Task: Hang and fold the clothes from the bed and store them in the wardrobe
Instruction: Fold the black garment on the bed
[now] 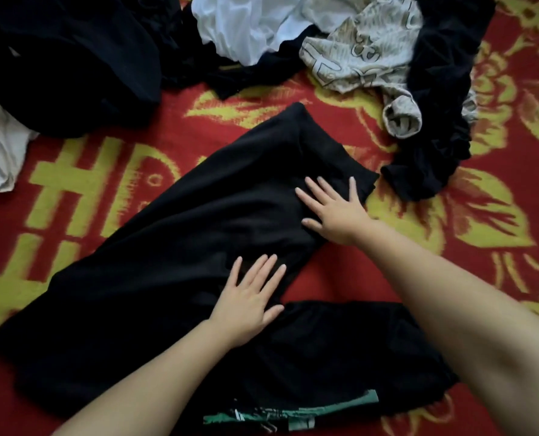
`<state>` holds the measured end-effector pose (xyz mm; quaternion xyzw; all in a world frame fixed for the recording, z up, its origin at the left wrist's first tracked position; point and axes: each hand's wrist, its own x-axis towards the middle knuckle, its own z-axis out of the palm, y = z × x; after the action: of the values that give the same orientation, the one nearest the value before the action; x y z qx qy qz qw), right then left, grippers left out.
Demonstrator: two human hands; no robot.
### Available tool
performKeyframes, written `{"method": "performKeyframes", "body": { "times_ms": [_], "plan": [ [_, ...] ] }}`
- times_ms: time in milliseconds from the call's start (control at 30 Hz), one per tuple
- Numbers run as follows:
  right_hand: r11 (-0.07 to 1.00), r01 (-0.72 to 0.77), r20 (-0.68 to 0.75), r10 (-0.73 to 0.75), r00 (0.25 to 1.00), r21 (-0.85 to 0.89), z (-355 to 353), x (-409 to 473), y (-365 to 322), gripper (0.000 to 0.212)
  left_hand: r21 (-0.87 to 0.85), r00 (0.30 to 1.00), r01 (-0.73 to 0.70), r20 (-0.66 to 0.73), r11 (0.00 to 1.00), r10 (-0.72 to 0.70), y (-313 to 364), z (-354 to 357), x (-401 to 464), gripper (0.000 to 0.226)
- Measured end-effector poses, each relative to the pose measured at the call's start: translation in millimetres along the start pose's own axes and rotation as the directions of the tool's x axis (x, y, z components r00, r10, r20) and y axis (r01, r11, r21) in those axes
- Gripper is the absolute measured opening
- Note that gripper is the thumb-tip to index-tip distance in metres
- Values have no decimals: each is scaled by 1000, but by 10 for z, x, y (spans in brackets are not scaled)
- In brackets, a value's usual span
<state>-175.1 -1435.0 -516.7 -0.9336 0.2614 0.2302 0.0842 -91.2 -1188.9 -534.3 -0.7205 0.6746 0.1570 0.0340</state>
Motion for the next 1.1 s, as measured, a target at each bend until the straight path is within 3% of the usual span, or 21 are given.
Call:
{"method": "performKeyframes", "body": {
  "times_ms": [100,200,267,300,367,400,467,533,600,667,733,800,900,933,967,1000,1067,1100],
  "plan": [
    [928,-224,-78,258,963,298,82,-431,134,60,-30,999,35,11,999,-35,84,-72,-91,67],
    [801,-412,-11,462,887,434,265,-1160,359,65,-31,983,-174,-67,984,172,215,-1,-441,67],
    [652,-599,95,636,766,465,545,-1817,434,72,16,948,-317,5,948,317,234,102,-865,74],
    [549,-681,149,716,683,484,686,-2115,431,77,62,935,-350,91,935,344,193,163,-1043,82],
    [212,-803,342,823,454,557,944,-2611,296,88,91,904,-336,311,937,294,121,293,-1431,96],
    [25,-809,429,838,338,588,1068,-2754,211,92,95,899,-289,370,952,236,107,306,-1590,100],
    [-219,-755,538,818,204,618,1159,-2826,67,91,98,921,-188,365,977,140,118,287,-1726,98],
    [-399,-621,632,746,208,675,1092,-2726,-3,72,29,949,-125,296,992,111,145,279,-1721,91],
    [-596,-420,723,628,289,685,934,-2581,-3,36,-89,970,-77,223,993,95,144,262,-1684,83],
    [-678,-291,732,566,379,675,570,-2396,59,9,-338,973,55,229,939,26,91,214,-1628,72],
    [-708,-191,704,558,440,680,38,-2115,163,22,-587,948,259,306,767,-86,23,90,-1598,67],
    [-733,-11,626,572,530,680,-585,-1723,186,23,-745,893,447,397,495,-210,-156,-165,-1550,59],
    [-716,159,429,563,706,680,-1193,-1048,-29,19,-843,807,538,508,20,-303,-586,-471,-1510,49],
    [-663,143,379,577,724,735,-1277,-835,-170,35,-836,786,545,536,-63,-307,-728,-531,-1506,45],
    [-566,79,326,578,748,821,-1324,-654,-355,54,-829,776,553,547,-79,-314,-852,-573,-1498,40],
    [-378,-11,248,586,772,926,-1327,-532,-605,66,-826,769,562,540,-39,-341,-980,-586,-1508,36],
    [223,-120,-19,538,842,967,-1125,-474,-1177,68,-819,766,559,450,130,-459,-1230,-538,-1524,31],
    [482,-96,-124,405,906,871,-933,-529,-1485,68,-793,767,552,362,258,-529,-1354,-520,-1540,35]
  ]
}}
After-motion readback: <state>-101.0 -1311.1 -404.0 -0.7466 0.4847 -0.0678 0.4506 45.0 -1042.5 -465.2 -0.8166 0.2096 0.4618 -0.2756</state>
